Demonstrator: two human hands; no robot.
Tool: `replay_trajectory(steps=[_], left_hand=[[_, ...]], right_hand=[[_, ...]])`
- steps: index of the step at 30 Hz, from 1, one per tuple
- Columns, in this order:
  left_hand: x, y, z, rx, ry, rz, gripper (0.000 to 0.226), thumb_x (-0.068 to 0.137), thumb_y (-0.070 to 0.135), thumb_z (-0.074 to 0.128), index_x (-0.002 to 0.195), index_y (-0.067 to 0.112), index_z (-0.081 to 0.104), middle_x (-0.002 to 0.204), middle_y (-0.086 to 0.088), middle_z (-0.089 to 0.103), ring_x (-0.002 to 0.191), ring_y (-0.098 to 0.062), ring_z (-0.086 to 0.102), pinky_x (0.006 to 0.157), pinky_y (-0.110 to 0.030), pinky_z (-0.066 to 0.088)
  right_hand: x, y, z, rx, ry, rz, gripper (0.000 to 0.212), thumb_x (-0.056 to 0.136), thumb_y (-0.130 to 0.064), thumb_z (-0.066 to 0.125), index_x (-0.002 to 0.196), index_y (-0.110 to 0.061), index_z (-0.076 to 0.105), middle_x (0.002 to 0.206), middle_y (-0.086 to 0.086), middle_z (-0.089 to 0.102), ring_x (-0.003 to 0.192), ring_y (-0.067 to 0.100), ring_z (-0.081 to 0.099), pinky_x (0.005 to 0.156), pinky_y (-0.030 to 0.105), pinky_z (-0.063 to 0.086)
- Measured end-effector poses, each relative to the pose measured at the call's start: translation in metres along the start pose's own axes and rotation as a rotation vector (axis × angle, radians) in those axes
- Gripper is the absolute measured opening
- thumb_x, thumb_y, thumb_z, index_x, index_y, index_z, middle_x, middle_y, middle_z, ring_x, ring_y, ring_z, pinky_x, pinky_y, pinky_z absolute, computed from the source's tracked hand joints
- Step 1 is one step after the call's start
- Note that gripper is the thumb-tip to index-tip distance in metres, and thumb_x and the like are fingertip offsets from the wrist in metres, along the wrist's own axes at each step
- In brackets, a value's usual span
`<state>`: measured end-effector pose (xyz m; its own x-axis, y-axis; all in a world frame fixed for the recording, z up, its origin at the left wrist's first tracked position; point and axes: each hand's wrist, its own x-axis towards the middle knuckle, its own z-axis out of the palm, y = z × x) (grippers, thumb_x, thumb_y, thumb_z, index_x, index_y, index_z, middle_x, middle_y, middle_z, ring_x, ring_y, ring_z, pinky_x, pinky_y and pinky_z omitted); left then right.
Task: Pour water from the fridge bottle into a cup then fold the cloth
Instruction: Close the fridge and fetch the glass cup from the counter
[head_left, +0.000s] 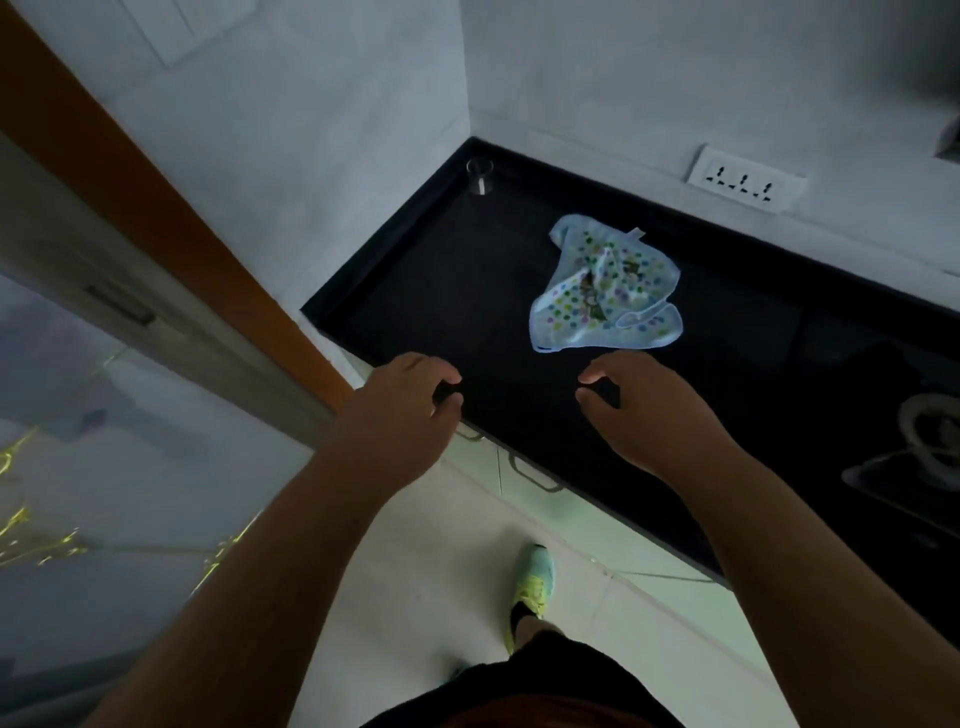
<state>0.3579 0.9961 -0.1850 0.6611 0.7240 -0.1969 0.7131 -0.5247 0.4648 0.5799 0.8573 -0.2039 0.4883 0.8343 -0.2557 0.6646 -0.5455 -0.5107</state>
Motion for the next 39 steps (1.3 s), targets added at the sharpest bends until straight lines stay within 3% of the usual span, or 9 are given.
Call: replay_trajectory(steps=[9, 14, 20, 25, 28, 30, 32, 36, 39], left_hand=[[0.111, -0.027, -0.019, 0.03, -0.031, -0.089, 0.036, 0.104, 0.038, 0.055, 0.138, 0.028, 0.057, 0.14, 0.002, 0.054, 0.125, -0.018, 0.056, 0.109, -0.045, 0.049], [0.184, -0.041, -0.024, 0.031, -0.064, -0.047, 0.037, 0.104, 0.038, 0.056, 0.14, 0.03, 0.056, 0.143, 0.004, 0.056, 0.126, -0.015, 0.057, 0.108, -0.039, 0.047], [0.288, -0.064, -0.01, 0.001, -0.152, -0.03, 0.048, 0.103, 0.036, 0.057, 0.15, 0.029, 0.05, 0.15, 0.007, 0.054, 0.132, -0.013, 0.056, 0.108, -0.036, 0.046], [0.368, -0.077, 0.005, -0.116, -0.153, -0.077, 0.063, 0.103, 0.03, 0.056, 0.161, 0.024, 0.034, 0.159, 0.005, 0.046, 0.12, -0.011, 0.06, 0.089, -0.023, 0.046], [0.417, -0.082, 0.013, -0.193, -0.113, -0.089, 0.063, 0.1, 0.026, 0.059, 0.158, 0.02, 0.036, 0.136, 0.006, 0.054, 0.096, -0.006, 0.064, 0.074, -0.019, 0.047], [0.451, -0.086, 0.017, -0.189, -0.076, -0.103, 0.067, 0.097, 0.031, 0.065, 0.156, 0.019, 0.036, 0.143, -0.002, 0.054, 0.116, -0.021, 0.065, 0.085, -0.027, 0.051], [0.484, -0.092, 0.018, -0.137, -0.036, -0.118, 0.087, 0.093, 0.041, 0.072, 0.162, 0.017, 0.026, 0.162, -0.009, 0.039, 0.14, -0.029, 0.051, 0.104, -0.035, 0.045], [0.538, -0.096, 0.023, -0.115, -0.012, -0.102, 0.102, 0.086, 0.05, 0.079, 0.163, 0.012, 0.024, 0.164, -0.01, 0.039, 0.147, -0.03, 0.044, 0.113, -0.039, 0.041], [0.568, -0.099, 0.033, -0.102, -0.048, -0.078, 0.119, 0.08, 0.055, 0.083, 0.166, 0.016, 0.013, 0.17, -0.008, 0.029, 0.154, -0.031, 0.032, 0.123, -0.046, 0.034]], right_hand=[[0.131, -0.023, -0.004, -0.032, -0.002, -0.116, 0.032, 0.102, -0.036, 0.06, 0.129, -0.02, 0.063, 0.134, 0.001, 0.06, 0.122, 0.023, 0.059, 0.101, 0.037, 0.044], [0.195, -0.024, 0.001, -0.05, 0.024, -0.089, 0.035, 0.102, -0.038, 0.06, 0.133, -0.023, 0.062, 0.142, 0.0, 0.057, 0.124, 0.021, 0.059, 0.09, 0.026, 0.036], [0.257, -0.025, 0.021, 0.001, 0.019, -0.001, 0.04, 0.102, -0.04, 0.061, 0.138, -0.023, 0.058, 0.144, 0.003, 0.055, 0.121, 0.022, 0.06, 0.093, 0.032, 0.043], [0.311, -0.024, 0.041, 0.066, -0.007, 0.07, 0.048, 0.101, -0.039, 0.063, 0.145, -0.023, 0.053, 0.146, 0.005, 0.055, 0.125, 0.022, 0.06, 0.095, 0.031, 0.045], [0.338, -0.022, 0.053, 0.089, 0.006, 0.097, 0.05, 0.1, -0.039, 0.064, 0.146, -0.024, 0.051, 0.147, 0.004, 0.055, 0.128, 0.022, 0.059, 0.099, 0.033, 0.046], [0.352, -0.021, 0.061, 0.1, 0.009, 0.113, 0.052, 0.1, -0.04, 0.064, 0.148, -0.025, 0.05, 0.148, 0.002, 0.054, 0.13, 0.02, 0.058, 0.1, 0.032, 0.045], [0.363, -0.02, 0.067, 0.106, 0.02, 0.123, 0.053, 0.1, -0.04, 0.065, 0.148, -0.026, 0.049, 0.149, 0.0, 0.054, 0.129, 0.018, 0.058, 0.1, 0.031, 0.046], [0.381, -0.015, 0.075, 0.109, 0.029, 0.151, 0.054, 0.1, -0.041, 0.064, 0.15, -0.028, 0.046, 0.147, 0.0, 0.054, 0.107, 0.009, 0.058, 0.091, 0.026, 0.044], [0.39, -0.013, 0.078, 0.034, 0.013, 0.158, 0.055, 0.101, -0.04, 0.062, 0.152, -0.029, 0.042, 0.153, -0.001, 0.047, 0.112, 0.012, 0.058, 0.091, 0.026, 0.044]])
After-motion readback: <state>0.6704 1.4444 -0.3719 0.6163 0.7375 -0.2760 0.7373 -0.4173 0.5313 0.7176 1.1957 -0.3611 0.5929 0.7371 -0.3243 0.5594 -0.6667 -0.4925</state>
